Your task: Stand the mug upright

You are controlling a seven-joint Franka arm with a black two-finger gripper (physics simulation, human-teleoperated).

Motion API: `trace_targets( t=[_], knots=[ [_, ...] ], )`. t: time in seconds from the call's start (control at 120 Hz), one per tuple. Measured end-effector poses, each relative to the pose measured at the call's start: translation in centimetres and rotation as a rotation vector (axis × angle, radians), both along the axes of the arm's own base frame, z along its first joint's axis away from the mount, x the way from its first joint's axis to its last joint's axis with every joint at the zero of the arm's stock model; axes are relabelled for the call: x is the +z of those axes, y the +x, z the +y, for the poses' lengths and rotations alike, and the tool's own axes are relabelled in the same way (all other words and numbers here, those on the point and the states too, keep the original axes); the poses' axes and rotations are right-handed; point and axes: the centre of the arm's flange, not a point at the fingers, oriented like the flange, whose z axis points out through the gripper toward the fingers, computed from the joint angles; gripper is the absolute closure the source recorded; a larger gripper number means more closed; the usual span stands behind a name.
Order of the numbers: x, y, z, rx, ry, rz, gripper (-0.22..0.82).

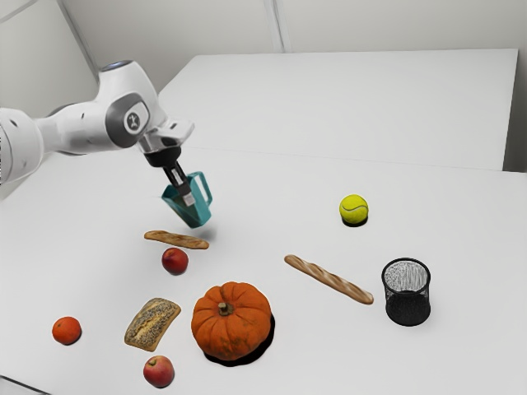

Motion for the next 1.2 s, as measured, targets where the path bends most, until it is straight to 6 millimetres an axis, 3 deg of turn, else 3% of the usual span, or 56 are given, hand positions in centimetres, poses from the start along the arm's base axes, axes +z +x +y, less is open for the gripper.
trace_targets(
  t=[0.117,0.267,0.458,0.708,1.2],
  knots=[
    [-0.9,-0.4,-3.2,0.013,0.052,0.015,0.79],
    [-2.1,-0.8,-4.7,0.083,0.099,0.023,0.79],
    [-2.6,-0.5,-8.1,0.146,0.110,-0.012,0.79],
    [-4.6,-0.7,-9.4,0.235,0.129,-0.007,0.79],
    [-5.9,-1.8,-10.8,0.370,0.151,0.021,0.77]
  ],
)
